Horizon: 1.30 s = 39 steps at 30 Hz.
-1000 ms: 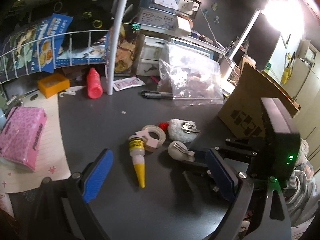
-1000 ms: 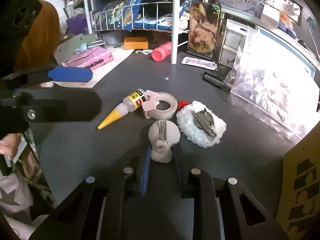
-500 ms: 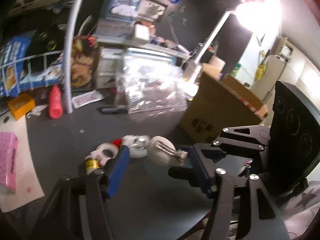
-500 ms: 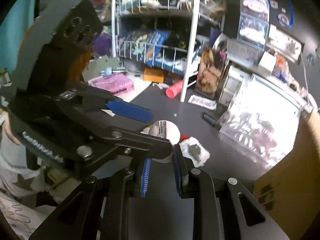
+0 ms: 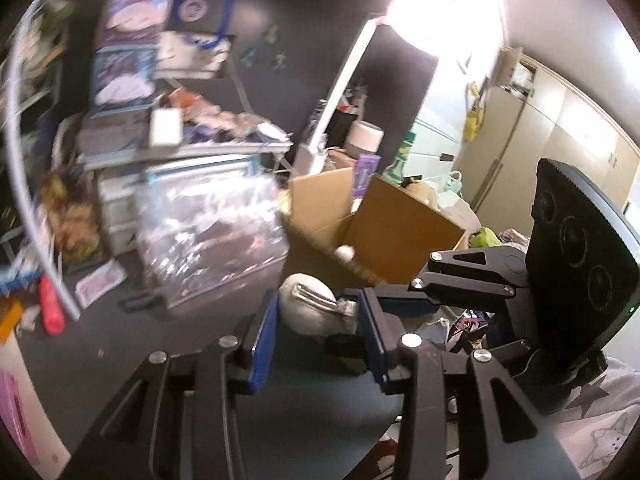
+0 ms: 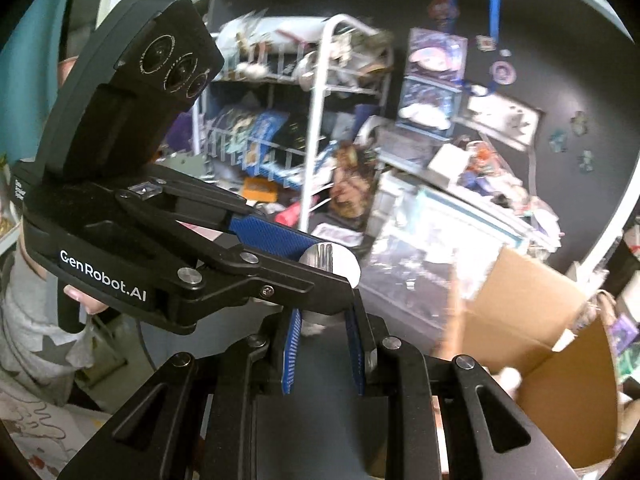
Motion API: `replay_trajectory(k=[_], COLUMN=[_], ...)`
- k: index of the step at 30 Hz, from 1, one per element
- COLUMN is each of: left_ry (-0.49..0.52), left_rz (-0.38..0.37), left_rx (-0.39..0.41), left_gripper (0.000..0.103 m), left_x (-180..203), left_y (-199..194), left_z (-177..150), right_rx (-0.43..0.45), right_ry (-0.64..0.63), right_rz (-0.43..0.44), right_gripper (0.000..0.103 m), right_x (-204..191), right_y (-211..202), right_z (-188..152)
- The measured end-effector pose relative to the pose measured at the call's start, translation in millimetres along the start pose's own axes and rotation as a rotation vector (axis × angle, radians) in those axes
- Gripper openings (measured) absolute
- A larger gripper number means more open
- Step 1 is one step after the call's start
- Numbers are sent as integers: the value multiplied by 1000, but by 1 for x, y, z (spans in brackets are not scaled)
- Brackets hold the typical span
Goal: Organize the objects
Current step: 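Carry the white figure with the right gripper into the box and release, then move the open right gripper back over the white plush with badge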
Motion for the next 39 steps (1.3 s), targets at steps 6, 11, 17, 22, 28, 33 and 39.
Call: replay_trajectory(k=[6, 11, 17, 22, 28, 33, 39], left_ry=[53, 69, 55, 57, 92, 127, 133], left_rz=[-42, -71, -87, -77, -22, 6, 42], left_rx=[-56, -142, -239, -276, -251, -200, -103], left_gripper=[37, 37, 37, 37, 63, 74, 80], left_x=[35, 52, 62, 64, 63, 61, 44], left_y=[32, 66, 100, 113, 111, 92, 48], left_z=[27, 37, 35, 32, 37, 42, 46], right_rx=[-4, -30, -101, -150, -175, -171, -95], right_ry=[71, 146, 243, 270, 286, 292, 254], right_rz=[-38, -55, -38, -25, -35, -49, 2], right_gripper=[17, 17, 17, 18, 23, 30, 30], right_x=[43, 77, 106, 115, 120, 120, 94], right_y=[-24, -38, -37, -34, -33, -36, -41], right_z=[-6, -22, -46, -62, -65, -61, -35])
Point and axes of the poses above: each gripper's, at about its wrist camera, not at the fingertips, and y roughly the way its jaws point, x to its right, z to its top, the point moved 9 cm from there along y, roughly the way its jaws point, and after that the axes turned 9 degrees about -y, right-handed, at the moved point
